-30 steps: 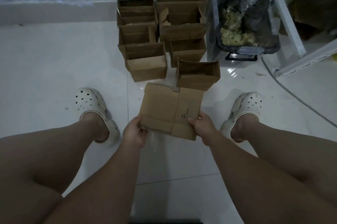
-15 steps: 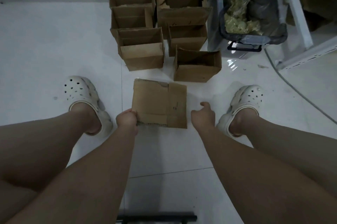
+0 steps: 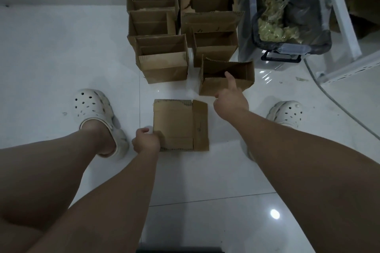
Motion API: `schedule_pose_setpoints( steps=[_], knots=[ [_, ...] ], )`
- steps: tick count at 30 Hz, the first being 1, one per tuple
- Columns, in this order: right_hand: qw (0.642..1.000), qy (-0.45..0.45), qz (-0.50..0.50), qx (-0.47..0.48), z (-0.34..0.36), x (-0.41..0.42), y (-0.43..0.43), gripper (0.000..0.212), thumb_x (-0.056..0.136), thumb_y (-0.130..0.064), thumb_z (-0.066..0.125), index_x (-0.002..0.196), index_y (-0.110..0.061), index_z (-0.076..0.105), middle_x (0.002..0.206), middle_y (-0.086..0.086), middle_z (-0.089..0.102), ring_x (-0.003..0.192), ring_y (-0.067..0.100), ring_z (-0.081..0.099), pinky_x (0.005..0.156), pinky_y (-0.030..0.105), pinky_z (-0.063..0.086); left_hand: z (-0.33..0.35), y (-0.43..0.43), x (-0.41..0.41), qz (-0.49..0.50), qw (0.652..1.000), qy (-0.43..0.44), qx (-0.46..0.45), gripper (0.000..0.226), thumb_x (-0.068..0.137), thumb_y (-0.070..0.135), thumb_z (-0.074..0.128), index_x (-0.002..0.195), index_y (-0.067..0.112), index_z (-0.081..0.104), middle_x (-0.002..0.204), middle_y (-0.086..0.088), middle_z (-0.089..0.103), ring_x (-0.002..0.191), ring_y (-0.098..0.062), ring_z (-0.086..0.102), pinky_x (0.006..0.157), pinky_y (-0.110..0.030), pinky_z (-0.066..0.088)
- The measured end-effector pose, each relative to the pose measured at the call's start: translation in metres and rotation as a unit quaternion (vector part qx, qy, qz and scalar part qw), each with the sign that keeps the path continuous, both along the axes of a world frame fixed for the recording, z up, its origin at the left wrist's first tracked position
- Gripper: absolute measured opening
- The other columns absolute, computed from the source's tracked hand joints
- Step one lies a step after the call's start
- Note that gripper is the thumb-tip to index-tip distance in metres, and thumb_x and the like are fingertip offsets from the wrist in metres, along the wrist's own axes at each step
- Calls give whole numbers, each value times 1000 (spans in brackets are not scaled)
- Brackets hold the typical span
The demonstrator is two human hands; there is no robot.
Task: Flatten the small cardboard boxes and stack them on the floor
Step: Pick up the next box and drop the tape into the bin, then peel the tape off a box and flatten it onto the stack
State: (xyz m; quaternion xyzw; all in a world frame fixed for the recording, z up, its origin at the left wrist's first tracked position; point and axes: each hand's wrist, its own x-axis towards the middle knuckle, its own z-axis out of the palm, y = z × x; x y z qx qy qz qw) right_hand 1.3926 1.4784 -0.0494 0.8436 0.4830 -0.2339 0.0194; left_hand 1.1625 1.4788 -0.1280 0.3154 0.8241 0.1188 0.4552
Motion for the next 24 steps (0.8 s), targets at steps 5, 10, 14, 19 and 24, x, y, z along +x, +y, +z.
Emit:
schedule_pose_setpoints(
  steps=[5,10,14,19,24],
  knots=[
    [998,6,1,-58,-1,9,2,20,90,-8,52,102,-14,68,160,-5,-11,131,19,38,92,33,43,14,-6,12,-198,977,-37,67,32,91,4,45,114,16,64,120,-6,61,90,-17,53,74,-26,42],
    [997,11,-6,-76,7,11,11,24,90,-5,50,107,-10,66,159,-5,-20,120,20,47,88,33,44,16,-19,27,-593,802,-8,62,37,98,19,42,134,19,52,142,-5,44,126,-26,41,101,-33,36],
    [996,32,-1,-82,3,15,13,26,92,-6,49,114,-5,62,160,0,10,136,21,33,102,35,41,10,-25,24,-731,680,67,0,48,101,31,32,148,27,27,157,-1,18,140,-30,20,110,-44,25],
    [997,47,-45,-41,5,12,5,32,90,0,49,122,1,51,145,8,27,99,29,56,88,39,50,4,-17,9,-742,658,111,-63,56,100,34,33,151,30,11,159,5,5,144,-30,10,112,-50,21],
    [994,15,-97,55,5,7,-2,31,88,-4,48,117,-1,58,138,4,38,109,27,44,89,36,42,4,-18,10,-716,690,95,-47,55,99,30,36,150,24,17,159,2,12,142,-31,16,112,-47,26]
  ],
)
